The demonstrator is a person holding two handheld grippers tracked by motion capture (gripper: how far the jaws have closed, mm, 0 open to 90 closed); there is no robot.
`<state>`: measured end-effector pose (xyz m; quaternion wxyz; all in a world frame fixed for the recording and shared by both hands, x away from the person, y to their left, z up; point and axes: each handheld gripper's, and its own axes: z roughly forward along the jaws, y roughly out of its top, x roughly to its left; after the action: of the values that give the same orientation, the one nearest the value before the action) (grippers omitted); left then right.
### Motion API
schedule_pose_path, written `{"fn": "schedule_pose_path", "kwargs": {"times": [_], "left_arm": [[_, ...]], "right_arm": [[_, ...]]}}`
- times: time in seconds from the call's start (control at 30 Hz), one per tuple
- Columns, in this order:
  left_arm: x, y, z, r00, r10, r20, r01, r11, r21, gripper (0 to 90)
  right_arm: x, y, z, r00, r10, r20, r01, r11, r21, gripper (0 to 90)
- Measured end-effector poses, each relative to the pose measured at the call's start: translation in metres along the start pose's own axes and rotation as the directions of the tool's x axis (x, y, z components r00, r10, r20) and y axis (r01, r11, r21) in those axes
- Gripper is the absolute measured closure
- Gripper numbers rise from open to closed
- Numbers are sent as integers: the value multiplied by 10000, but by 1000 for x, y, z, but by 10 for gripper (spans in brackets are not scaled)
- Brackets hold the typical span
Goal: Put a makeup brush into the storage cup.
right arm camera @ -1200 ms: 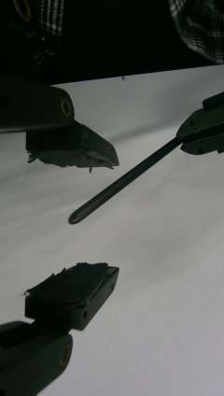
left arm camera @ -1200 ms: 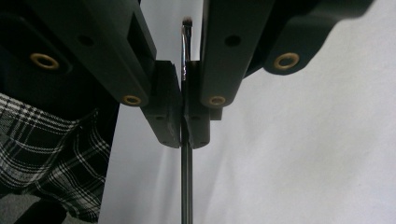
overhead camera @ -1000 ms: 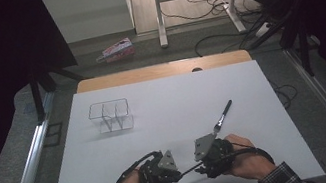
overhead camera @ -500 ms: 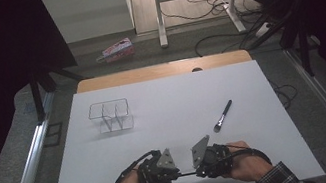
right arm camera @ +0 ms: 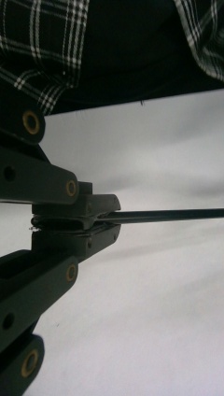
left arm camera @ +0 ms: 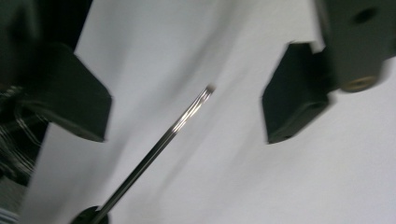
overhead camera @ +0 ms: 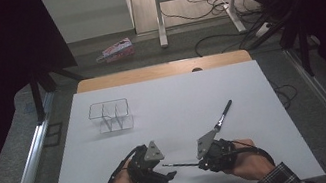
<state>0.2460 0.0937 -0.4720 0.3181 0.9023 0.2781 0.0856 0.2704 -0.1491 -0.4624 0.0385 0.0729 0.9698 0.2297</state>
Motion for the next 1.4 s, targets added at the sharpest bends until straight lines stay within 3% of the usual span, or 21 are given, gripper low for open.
{"fn": "schedule_pose_path", "kwargs": {"times": [0.03,0.1,0.2,0.53,0.7,0.87,0.97,1.03,1.07,1.13,1.3,1.4], "left_arm": [[0,0,0,10000,0,0,0,10000,0,114],[7,-4,-1,9980,-631,-44,630,9977,-257,62],[9,-7,-2,9971,-690,-313,681,9972,-297,20],[17,-17,-4,9916,-1275,219,1292,9842,-1212,7],[22,-21,-3,9857,-1619,457,1669,9752,-1451,11],[29,-26,-3,9680,-2251,1110,2423,9535,-1793,12],[32,-27,-3,9635,-2285,1392,2546,9430,-2143,11],[34,-29,-2,9568,-2394,1649,2745,9309,-2411,10],[34,-29,-2,9568,-2394,1649,2745,9309,-2411,10],[37,-30,-3,9413,-2631,2114,3158,9078,-2761,9],[40,-30,-6,9251,-2798,2568,3526,8841,-3068,11],[41,-29,-7,9093,-2922,2963,3816,8696,-3135,11]], "right_arm": [[0,-1,-1,9999,72,155,-72,10000,-27,846],[-1,-3,-3,9994,200,297,-195,9997,-147,846],[-1,-5,-4,9979,362,536,-349,9991,-238,845],[-2,-10,-11,9887,696,1330,-624,9964,-576,845],[-4,-13,-14,9791,1229,1621,-1076,9891,-1005,845],[-5,-14,-17,9689,1691,1808,-1429,9784,-1492,845],[-5,-15,-19,9643,1854,1889,-1509,9715,-1830,845],[-4,-15,-20,9602,2008,1942,-1610,9659,-2027,845],[-3,-15,-20,9594,2054,1933,-1633,9633,-2130,845],[-3,-15,-20,9574,2153,1922,-1695,9585,-2292,845],[0,-13,-21,9512,2335,2019,-1733,9452,-2766,845],[2,-12,-22,9469,2561,1943,-1878,9313,-3122,845]]}}
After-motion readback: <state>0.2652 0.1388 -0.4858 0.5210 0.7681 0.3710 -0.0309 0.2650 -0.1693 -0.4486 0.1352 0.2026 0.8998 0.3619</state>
